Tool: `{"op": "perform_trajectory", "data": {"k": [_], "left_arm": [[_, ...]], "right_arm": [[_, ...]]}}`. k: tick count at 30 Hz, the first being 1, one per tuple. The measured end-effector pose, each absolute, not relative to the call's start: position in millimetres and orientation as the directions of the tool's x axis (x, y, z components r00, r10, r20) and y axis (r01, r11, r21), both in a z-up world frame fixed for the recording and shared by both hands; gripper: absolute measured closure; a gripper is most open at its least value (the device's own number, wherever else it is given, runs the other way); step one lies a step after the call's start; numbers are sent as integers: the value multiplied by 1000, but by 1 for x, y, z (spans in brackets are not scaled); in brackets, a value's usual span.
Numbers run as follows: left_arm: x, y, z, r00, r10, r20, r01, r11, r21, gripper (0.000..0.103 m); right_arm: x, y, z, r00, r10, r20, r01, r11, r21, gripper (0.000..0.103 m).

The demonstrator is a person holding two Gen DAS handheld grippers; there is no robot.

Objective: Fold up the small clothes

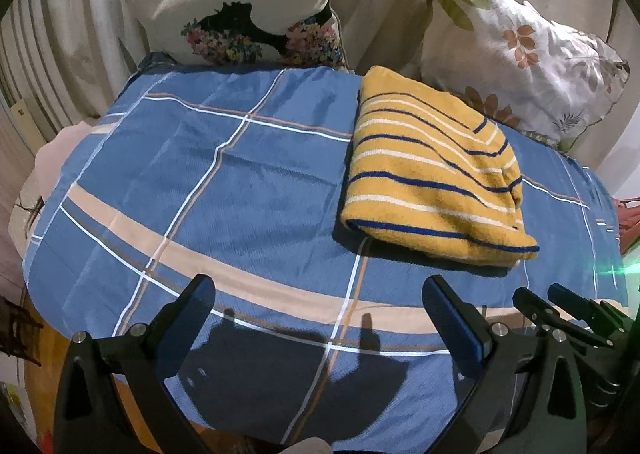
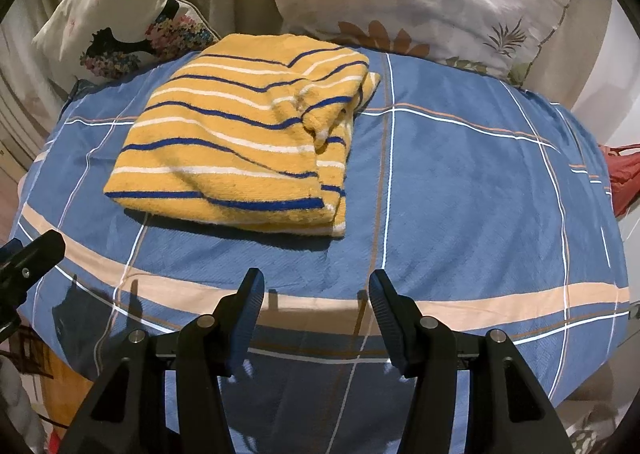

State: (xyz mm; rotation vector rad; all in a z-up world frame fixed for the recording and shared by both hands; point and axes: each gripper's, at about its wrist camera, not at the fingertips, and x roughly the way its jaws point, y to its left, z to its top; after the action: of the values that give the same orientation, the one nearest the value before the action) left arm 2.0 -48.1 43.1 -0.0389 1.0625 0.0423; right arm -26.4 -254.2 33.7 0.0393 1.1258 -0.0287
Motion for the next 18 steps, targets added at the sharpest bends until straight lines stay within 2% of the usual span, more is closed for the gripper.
{"op": "perform_trajectory", "data": {"k": [18], "left_arm": [[25, -30, 42, 467, -65, -882, -16, 997, -82, 0]], "right_arm": [[-15, -240, 40, 436, -46, -899, 75, 997, -14, 42]]}}
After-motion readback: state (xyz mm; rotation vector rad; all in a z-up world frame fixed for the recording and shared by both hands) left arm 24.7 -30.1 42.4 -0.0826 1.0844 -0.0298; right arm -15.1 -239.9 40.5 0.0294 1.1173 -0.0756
